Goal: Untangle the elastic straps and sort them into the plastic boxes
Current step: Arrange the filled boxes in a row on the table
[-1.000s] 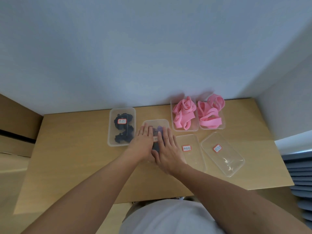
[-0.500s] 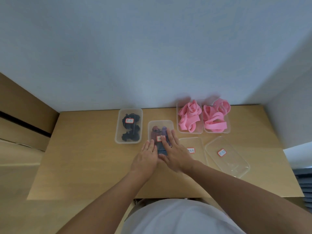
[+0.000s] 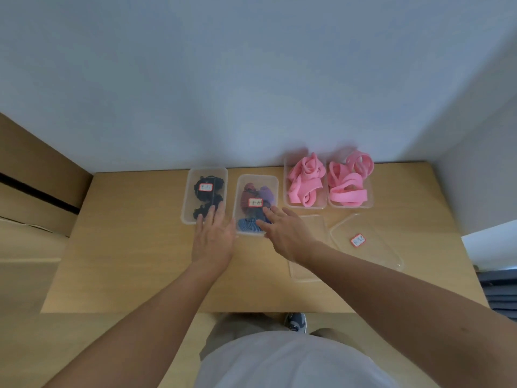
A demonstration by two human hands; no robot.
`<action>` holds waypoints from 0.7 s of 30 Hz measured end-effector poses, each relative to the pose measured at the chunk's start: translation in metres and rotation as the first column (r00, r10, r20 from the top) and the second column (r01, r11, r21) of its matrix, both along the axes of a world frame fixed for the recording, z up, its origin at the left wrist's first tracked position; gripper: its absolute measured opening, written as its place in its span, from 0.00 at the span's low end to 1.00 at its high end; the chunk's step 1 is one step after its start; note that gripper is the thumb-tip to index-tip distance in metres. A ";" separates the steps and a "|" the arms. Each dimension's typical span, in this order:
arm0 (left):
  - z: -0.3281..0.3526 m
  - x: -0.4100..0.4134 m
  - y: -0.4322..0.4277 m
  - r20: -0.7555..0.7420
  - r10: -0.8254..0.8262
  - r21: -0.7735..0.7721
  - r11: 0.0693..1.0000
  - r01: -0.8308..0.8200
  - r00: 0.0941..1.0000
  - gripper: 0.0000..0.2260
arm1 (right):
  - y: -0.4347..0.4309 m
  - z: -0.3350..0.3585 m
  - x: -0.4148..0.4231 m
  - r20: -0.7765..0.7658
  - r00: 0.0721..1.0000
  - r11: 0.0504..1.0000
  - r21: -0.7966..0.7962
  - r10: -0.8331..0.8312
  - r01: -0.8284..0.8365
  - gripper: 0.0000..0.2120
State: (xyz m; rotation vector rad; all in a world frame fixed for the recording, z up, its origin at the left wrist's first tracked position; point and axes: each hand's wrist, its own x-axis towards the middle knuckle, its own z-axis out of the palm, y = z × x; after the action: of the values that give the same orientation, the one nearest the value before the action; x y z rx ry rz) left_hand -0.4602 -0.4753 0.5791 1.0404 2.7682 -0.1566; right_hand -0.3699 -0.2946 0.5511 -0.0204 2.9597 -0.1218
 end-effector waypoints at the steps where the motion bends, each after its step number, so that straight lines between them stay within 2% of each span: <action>1: 0.000 -0.006 0.000 0.042 0.031 -0.021 0.999 -0.030 0.999 0.26 | 0.000 0.001 -0.005 0.000 1.000 1.000 0.004 -0.013 0.013 0.23; 5: -0.007 -0.033 -0.001 0.233 0.042 -0.065 0.998 -0.028 0.972 0.33 | 0.000 0.005 -0.029 0.020 0.999 0.999 0.002 -0.046 0.046 0.25; 10: -0.016 -0.053 0.002 0.320 -0.050 -0.005 0.999 0.054 0.946 0.36 | 0.000 0.007 -0.047 0.053 0.991 0.991 -0.051 -0.119 0.122 0.29; 17: -0.013 -0.076 0.008 0.337 -0.134 0.011 0.990 0.138 0.932 0.38 | -0.003 0.010 -0.065 0.095 0.957 0.955 -0.095 -0.273 0.282 0.27; 19: -0.010 -0.067 0.014 0.268 -0.132 0.043 0.991 0.125 0.954 0.38 | -0.006 0.011 -0.066 0.091 0.948 0.944 -0.101 -0.305 0.313 0.26; 21: -0.008 -0.050 0.019 0.180 -0.165 0.163 0.977 0.136 0.970 0.35 | -0.011 0.013 -0.059 0.028 0.939 0.928 -0.146 -0.342 0.342 0.25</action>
State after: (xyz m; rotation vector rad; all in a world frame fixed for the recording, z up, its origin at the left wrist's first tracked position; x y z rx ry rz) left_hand -0.5103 -0.4558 0.5715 1.2330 2.5577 0.1282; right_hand -0.4291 -0.3054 0.5643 0.4784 2.9143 -0.3890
